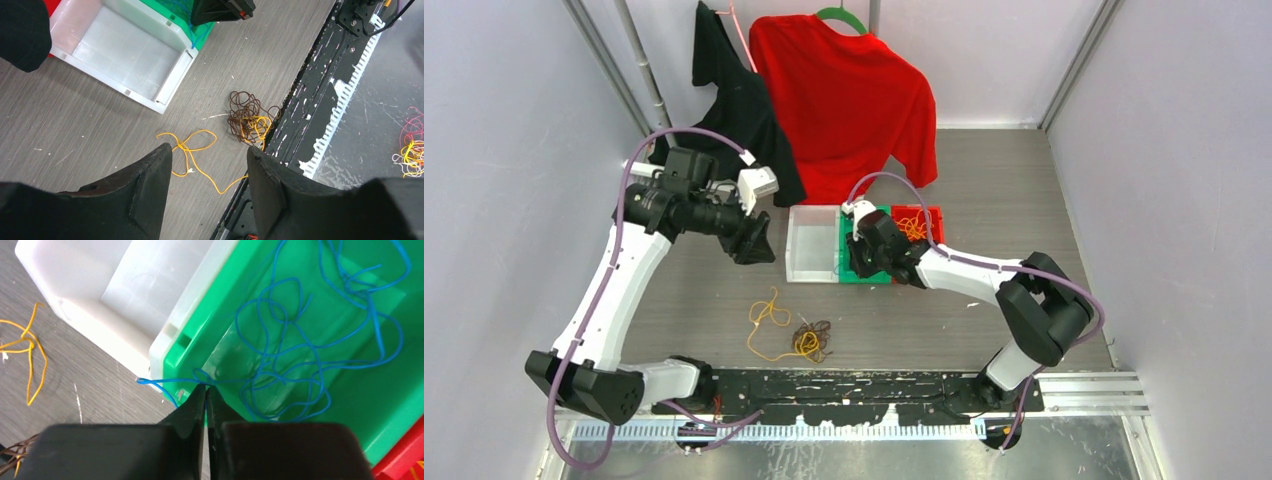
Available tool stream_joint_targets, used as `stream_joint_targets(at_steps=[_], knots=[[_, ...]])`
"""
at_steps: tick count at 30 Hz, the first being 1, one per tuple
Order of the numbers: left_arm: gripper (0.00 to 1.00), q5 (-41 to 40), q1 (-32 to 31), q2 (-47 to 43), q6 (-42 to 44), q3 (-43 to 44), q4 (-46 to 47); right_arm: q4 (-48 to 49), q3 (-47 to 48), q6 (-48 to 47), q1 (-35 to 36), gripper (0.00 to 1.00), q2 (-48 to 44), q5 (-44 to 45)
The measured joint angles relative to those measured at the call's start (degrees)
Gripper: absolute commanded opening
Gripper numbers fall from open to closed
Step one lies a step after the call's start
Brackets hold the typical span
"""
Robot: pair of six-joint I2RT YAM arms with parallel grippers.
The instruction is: Untangle the cables
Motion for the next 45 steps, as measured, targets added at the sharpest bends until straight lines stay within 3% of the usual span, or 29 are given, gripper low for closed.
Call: stream_joint_targets(at_steps=[9,20,24,28,41,45], knots=[[0.56,1.0,1.4,-1.8,1.0,0.0,-0.2,-0.4,3.5,-0.2,-1.0,0.01,1.9,6.1],[0.56,1.0,2.7,-2.1,1.7,0.0,-0.7,-4.5,11.4,-3.9,-1.2,0.05,13.3,18.9],[0.59,1.0,3.3,-2.4,2.3,0.0,-0.6,-4.8,11.7,-5.4,-0.8,0.13,13.5,21.9],[0.67,1.0,3.8,-2.6,2.6,0.0,-0.6,-5.1,11.7,-6.0,-0.7,0.29,12.0,22.4],[0.94,-0.2,5.9,-3.7,3.3,0.6,-0.8,-5.8,11.4,-2.5,0.0,0.59,-7.6,19.9],[0.96,-2.4,7.0,-4.2,2.6,0.6,-0.6,-6.1,9.4,-2.6,5.2,0.67,-9.9,19.9]])
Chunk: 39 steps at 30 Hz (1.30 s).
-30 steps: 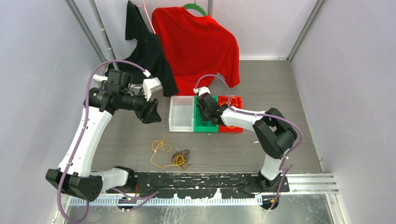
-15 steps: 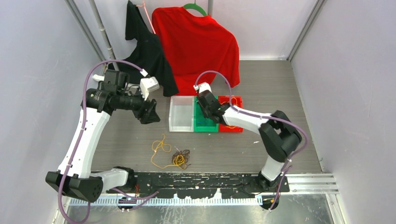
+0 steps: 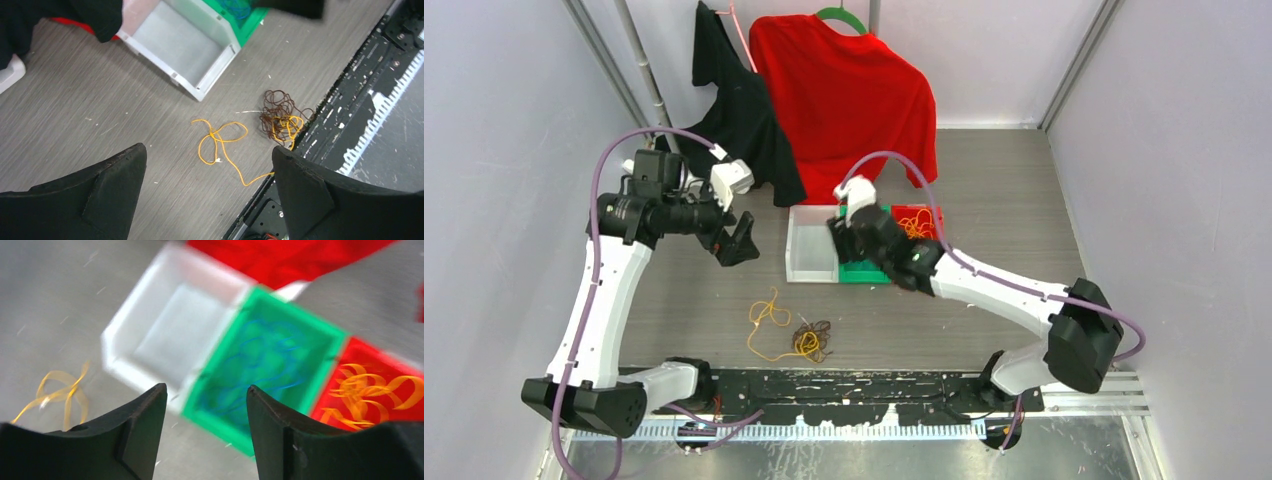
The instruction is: Untangle the cables
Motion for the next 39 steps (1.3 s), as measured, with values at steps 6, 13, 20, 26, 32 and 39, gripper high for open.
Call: stream_joint_targets(at_steps=[6,13,20,26,32,39], knots=[[1.00,-1.8,2.3,-1.4,-1.5,-2.7,1.8,1.9,-6.4,2.7,15.6,0.69,-0.7,-7.1],[1.00,-1.9,2.5,-4.7,-1.7,-7.1,2.7,4.9,-10.3,8.8,19.0,0.60,4.6,-15.5],[0.98,-1.5,2.5,-6.2,-1.6,-10.0,3.6,8.6,-11.5,12.9,19.1,0.16,9.6,-18.7],[0.96,1.1,2.5,-9.2,-1.1,-15.5,4.6,10.7,-11.5,13.0,19.1,0.01,8.7,-18.7],[0.94,5.2,2.6,-11.4,-0.1,-19.7,4.5,10.8,-11.1,12.3,19.1,0.01,3.1,-18.6],[0.92,10.5,2.6,-15.2,1.5,-24.9,3.5,14.4,-10.5,11.7,19.1,0.01,-2.9,-18.4]])
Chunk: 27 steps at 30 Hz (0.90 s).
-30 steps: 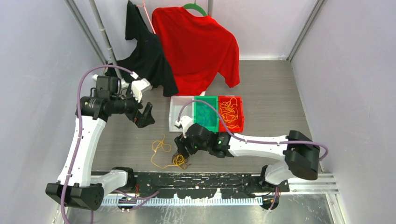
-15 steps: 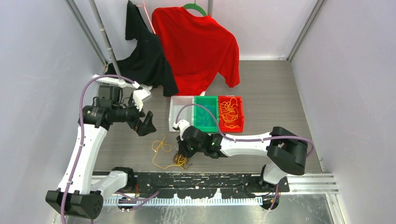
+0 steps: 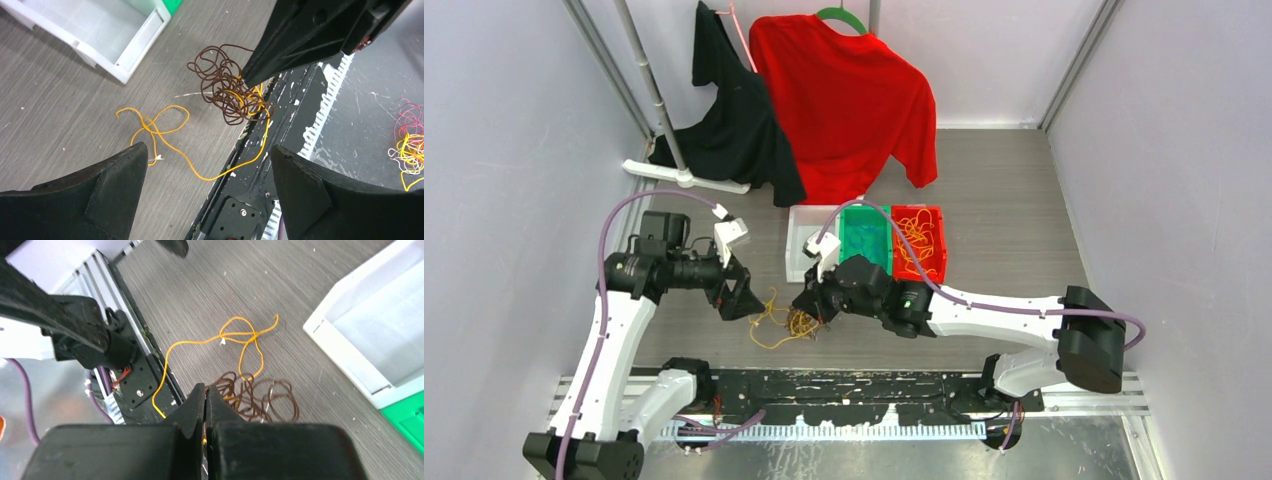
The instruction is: Untangle the cables
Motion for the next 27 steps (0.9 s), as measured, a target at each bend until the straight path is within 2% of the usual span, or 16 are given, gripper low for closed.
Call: stream_joint_targets(at_steps=[3,5,10,19,24,27], knots=[[0.88,1.9,0.0,-3.6,-0.4,-1.6,1.0,1.8,0.1,0.1,0.0,0.01,-1.0,-0.3],[0.81,3.3,0.0,-6.6,-1.4,-2.7,2.5,3.1,0.2,0.4,0.0,0.01,-1.3,-0.7],[0.78,6.9,0.0,-12.0,-4.4,-6.1,6.1,6.2,1.9,1.6,0.0,0.01,-1.4,-2.4],[0.69,8.7,0.0,-10.6,-10.3,-7.4,10.1,12.5,5.0,3.2,0.3,0.01,-1.4,-5.5],[0.34,9.9,0.0,-10.9,-13.7,-9.1,13.7,13.6,5.0,4.1,0.4,0.01,-1.4,-5.9],[0.17,10.5,0.0,-10.9,-15.6,-9.8,15.6,13.9,5.0,4.5,0.4,0.01,-1.4,-6.0]])
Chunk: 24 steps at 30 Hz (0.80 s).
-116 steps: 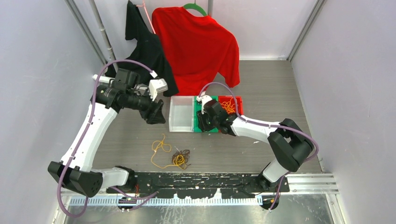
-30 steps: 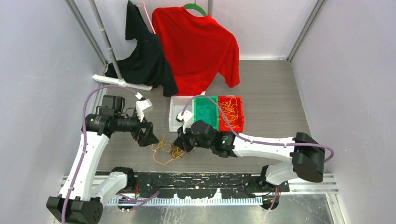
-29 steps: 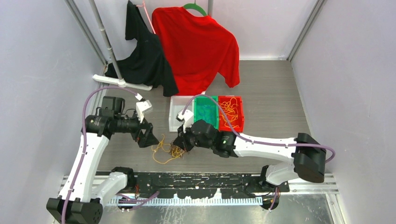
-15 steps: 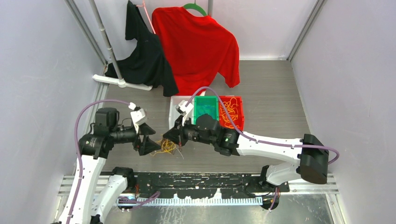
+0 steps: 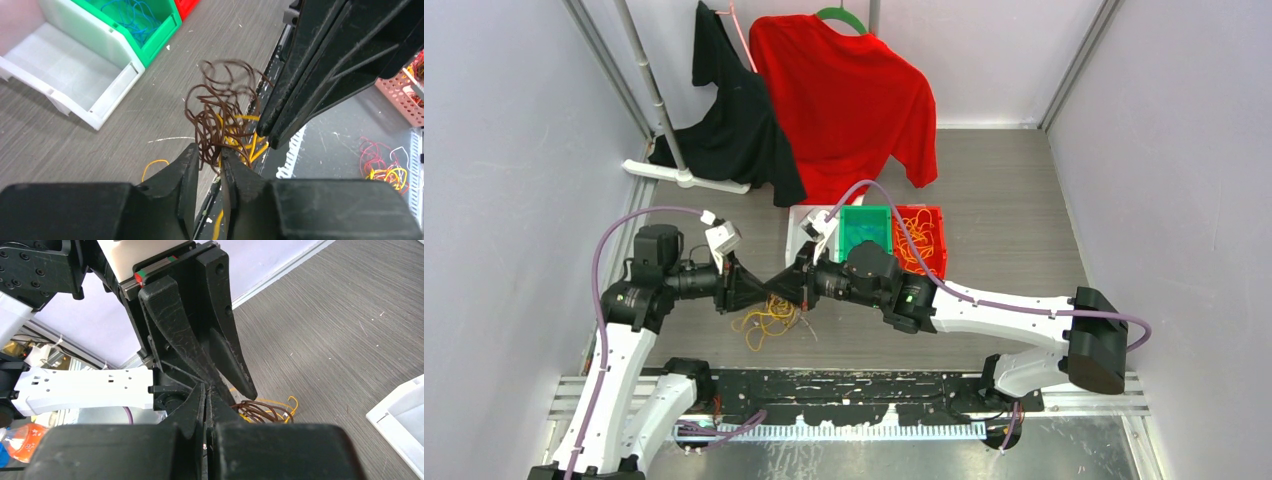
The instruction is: Untangle the cables
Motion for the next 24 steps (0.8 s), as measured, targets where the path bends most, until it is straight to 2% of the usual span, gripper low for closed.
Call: stream_joint_targets(at_steps=[6,11,19,20,21,24], knots=[[0.01,-0.4,0.0,-0.2,-0.9,0.6,1.8,-0.2,-0.6,0.1,0.0,0.01,-1.6,0.9],[0.00,-3.5,0.0,-1.8,-0.2,2.8,2.5,-1.6,-6.5,0.1,0.0,0.04,-9.2,3.1],[0.00,-10.0,0.0,-5.4,0.6,7.5,7.3,-9.3,-11.5,0.7,0.0,0.25,-14.6,2.1],[0.00,-10.4,0.0,-5.6,0.6,8.2,7.8,-10.8,-11.5,0.6,0.0,0.31,-14.6,1.9],[0.00,-10.7,0.0,-5.6,0.5,9.0,8.5,-12.2,-11.5,0.4,0.0,0.43,-14.6,1.8],[0.00,-10.8,0.0,-5.6,-0.3,11.1,10.2,-16.2,-11.5,-0.6,0.0,0.62,-14.7,2.1]])
